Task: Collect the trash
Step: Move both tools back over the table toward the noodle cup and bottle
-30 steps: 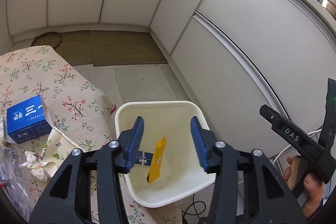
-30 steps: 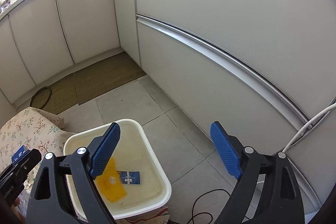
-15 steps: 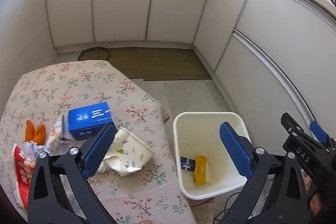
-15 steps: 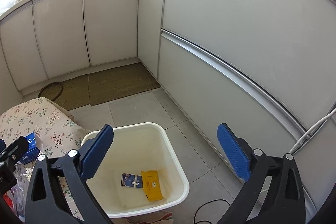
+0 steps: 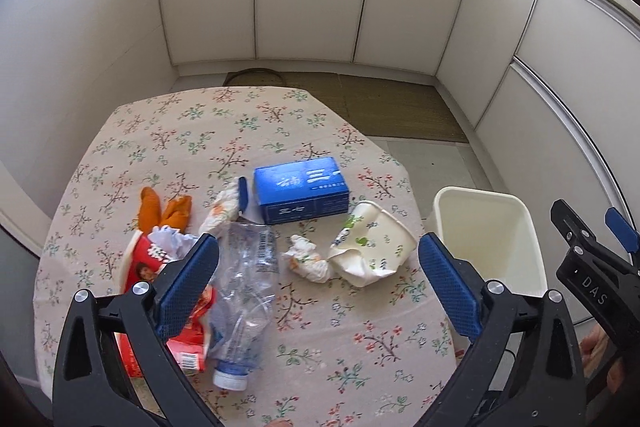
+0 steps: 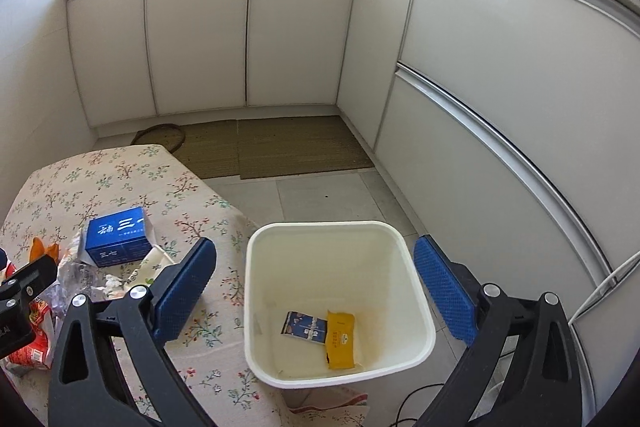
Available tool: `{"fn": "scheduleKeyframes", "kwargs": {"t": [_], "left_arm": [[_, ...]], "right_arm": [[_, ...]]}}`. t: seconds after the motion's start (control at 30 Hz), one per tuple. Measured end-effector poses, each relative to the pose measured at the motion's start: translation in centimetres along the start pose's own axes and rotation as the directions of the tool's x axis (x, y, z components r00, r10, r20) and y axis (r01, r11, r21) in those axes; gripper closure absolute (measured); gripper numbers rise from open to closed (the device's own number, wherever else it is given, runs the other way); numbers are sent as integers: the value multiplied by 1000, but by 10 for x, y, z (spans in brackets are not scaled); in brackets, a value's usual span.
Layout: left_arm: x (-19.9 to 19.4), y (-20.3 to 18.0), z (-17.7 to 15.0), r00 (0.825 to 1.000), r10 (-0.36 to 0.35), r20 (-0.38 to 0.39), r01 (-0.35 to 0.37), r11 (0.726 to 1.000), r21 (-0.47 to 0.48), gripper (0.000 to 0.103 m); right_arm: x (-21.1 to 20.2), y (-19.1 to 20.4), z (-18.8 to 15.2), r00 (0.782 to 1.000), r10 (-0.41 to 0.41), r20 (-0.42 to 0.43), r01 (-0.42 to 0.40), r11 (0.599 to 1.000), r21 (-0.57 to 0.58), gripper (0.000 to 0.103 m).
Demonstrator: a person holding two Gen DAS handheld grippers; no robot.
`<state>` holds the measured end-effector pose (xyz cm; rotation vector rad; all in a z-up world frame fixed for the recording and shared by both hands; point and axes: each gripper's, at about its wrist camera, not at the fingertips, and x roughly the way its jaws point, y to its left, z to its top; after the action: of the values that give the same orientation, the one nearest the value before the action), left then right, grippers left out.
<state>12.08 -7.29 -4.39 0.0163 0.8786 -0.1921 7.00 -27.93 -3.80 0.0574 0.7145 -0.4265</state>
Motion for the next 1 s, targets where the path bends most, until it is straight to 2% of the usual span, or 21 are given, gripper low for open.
{"fn": "scheduleKeyframes", "kwargs": {"t": [0.23, 0.4, 0.67, 0.77, 0.87, 1.0], "left_arm": [[2, 63, -10, 995, 77, -58, -80, 995, -62, 7], [11, 115, -16, 988, 88, -126, -104, 987, -125, 7], [32, 177, -29, 979, 4, -202, -55, 967, -249, 7], [44, 187, -34, 973, -67, -222, 1, 959, -282, 7], [51, 189, -36, 968, -99, -231, 32, 960, -277, 7], [59, 186, -38, 959, -151, -241, 86, 962, -260, 10]], "right_arm": [[-7, 44, -3, 998, 62, -9, -62, 996, -69, 7], [-11, 80, -7, 995, 99, -19, -101, 986, -135, 7], [-9, 124, -12, 986, 157, -58, -165, 965, -202, 7], [0, 133, -15, 976, 186, -116, -206, 960, -188, 7], [12, 140, -19, 962, 203, -183, -234, 958, -166, 7], [21, 145, -22, 951, 210, -227, -247, 958, -147, 7]]}}
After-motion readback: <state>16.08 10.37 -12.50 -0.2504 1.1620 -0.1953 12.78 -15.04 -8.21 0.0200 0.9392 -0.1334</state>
